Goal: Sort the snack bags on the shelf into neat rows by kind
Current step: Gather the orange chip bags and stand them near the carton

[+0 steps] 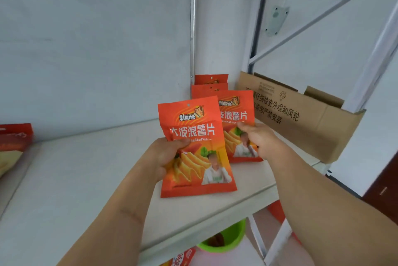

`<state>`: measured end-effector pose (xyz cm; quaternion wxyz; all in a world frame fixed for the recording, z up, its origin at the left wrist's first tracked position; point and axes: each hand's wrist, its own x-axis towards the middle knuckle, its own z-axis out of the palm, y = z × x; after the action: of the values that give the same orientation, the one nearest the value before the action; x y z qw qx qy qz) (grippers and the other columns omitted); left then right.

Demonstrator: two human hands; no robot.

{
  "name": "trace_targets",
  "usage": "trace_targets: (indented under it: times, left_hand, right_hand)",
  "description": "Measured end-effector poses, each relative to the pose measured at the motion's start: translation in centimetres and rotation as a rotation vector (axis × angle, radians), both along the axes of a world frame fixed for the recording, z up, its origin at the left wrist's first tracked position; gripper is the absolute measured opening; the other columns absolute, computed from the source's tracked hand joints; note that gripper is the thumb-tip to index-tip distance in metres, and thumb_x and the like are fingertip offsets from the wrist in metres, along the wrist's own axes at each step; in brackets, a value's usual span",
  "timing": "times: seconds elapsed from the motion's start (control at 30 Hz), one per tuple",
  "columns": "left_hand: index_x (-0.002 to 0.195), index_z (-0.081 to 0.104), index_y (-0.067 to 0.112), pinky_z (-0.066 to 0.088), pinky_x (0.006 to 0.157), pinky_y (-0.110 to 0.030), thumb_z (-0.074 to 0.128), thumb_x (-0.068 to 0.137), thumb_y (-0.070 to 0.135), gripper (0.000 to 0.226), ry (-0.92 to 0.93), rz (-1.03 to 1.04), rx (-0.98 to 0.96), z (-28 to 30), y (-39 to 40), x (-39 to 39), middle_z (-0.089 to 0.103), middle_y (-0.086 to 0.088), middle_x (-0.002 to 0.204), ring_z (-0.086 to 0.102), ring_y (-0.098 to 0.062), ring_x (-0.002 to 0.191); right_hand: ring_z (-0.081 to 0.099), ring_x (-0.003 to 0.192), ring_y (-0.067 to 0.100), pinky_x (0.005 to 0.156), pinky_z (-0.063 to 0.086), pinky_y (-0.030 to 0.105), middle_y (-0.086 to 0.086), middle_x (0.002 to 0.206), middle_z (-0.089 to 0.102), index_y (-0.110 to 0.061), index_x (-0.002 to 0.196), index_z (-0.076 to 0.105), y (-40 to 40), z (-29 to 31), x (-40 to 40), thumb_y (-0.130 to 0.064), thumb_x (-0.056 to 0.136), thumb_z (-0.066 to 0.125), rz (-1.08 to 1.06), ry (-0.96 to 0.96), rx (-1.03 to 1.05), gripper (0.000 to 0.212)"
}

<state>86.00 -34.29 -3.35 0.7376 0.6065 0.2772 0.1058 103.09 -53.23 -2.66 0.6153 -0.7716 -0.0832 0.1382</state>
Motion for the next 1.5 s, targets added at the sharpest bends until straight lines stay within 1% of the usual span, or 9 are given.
trace_targets:
  times: [0.17,0.33,0.4,0.47,0.6,0.8,1.0,1.37,1.5]
  left_hand:
    - [0.108,0.071,0.007,0.06,0.086,-0.049,0.073,0.09,0.018,0.021,0.017,0.089,0.026,-0.4,-3.1,4.7,0.078,-0.012,0.095,0.075,-0.032,0.089]
    - [0.103,0.072,0.012,0.059,0.089,-0.052,0.074,0.089,0.027,0.02,0.074,0.202,0.108,-0.8,-7.0,9.2,0.079,-0.009,0.09,0.076,-0.03,0.084]
    - [0.102,0.073,0.014,0.059,0.089,-0.05,0.075,0.087,0.032,0.023,0.102,0.26,0.195,-1.1,-8.2,10.7,0.079,-0.007,0.091,0.076,-0.029,0.084]
    - [0.104,0.072,0.018,0.058,0.09,-0.048,0.073,0.083,0.045,0.034,0.144,0.317,0.301,-1.4,-9.0,11.9,0.077,-0.004,0.097,0.074,-0.028,0.088]
    - [0.115,0.068,0.026,0.056,0.092,-0.05,0.062,0.056,0.075,0.077,0.208,0.416,0.457,-2.5,-9.4,13.8,0.066,-0.004,0.116,0.068,-0.03,0.099]
    - [0.122,0.062,0.02,0.059,0.087,-0.049,0.068,0.077,0.056,0.057,0.192,0.465,0.479,-1.7,-11.0,14.7,0.063,-0.006,0.121,0.071,-0.026,0.09]
    - [0.119,0.064,0.016,0.057,0.09,-0.048,0.066,0.066,0.058,0.068,0.178,0.507,0.509,-2.0,-11.5,16.1,0.064,-0.006,0.116,0.068,-0.026,0.094]
    - [0.121,0.06,0.016,0.056,0.092,-0.049,0.066,0.064,0.064,0.075,0.167,0.575,0.493,-2.7,-11.8,17.5,0.066,-0.003,0.115,0.067,-0.026,0.1]
    - [0.125,0.055,0.014,0.057,0.09,-0.045,0.069,0.08,0.057,0.063,0.149,0.592,0.443,-1.9,-11.7,16.3,0.065,-0.005,0.119,0.067,-0.024,0.101]
  right_hand:
    - [0.058,0.047,0.01,0.046,0.039,0.022,-0.003,0.055,0.064,-0.017,0.106,0.067,0.1,0.5,5.5,-0.046,0.095,0.062,0.057,-0.036,-0.013,0.032]
    - [0.056,0.123,0.028,0.097,0.04,0.034,0.008,0.129,0.064,-0.021,0.136,0.059,-0.2,0.8,8.6,-0.056,0.102,0.037,0.117,-0.177,-0.098,0.054]
    - [0.061,0.118,0.028,0.092,0.044,0.034,0.005,0.116,0.07,-0.019,0.121,0.067,-0.4,0.4,9.8,-0.062,0.101,0.029,0.165,-0.193,-0.136,0.06]
    - [0.069,0.098,0.022,0.072,0.043,0.027,-0.001,0.088,0.073,-0.012,0.095,0.072,-0.6,-0.2,10.6,-0.065,0.1,0.024,0.242,-0.198,-0.126,0.071]
    - [0.071,0.069,0.003,0.059,0.042,0.018,-0.006,0.078,0.075,-0.019,0.097,0.073,-1.1,-0.6,11.5,-0.068,0.098,0.023,0.343,-0.175,-0.023,0.071]
    - [0.07,0.091,0.008,0.067,0.049,0.021,-0.006,0.113,0.072,-0.027,0.131,0.057,-0.6,-1.7,12.6,-0.067,0.089,0.055,0.415,-0.177,0.042,0.058]
    - [0.064,0.099,0.017,0.087,0.05,0.032,-0.004,0.113,0.068,-0.023,0.131,0.058,0.5,-2.6,14.8,-0.056,0.091,0.061,0.384,-0.296,-0.086,0.052]
    - [0.066,0.104,0.027,0.092,0.051,0.041,0.001,0.116,0.07,-0.023,0.128,0.055,1.6,-3.5,15.7,-0.053,0.09,0.062,0.339,-0.414,-0.2,0.048]
    - [0.06,0.113,0.032,0.09,0.048,0.042,0.009,0.125,0.062,-0.016,0.129,0.051,1.1,-2.1,15.0,-0.058,0.088,0.061,0.238,-0.601,-0.378,0.06]
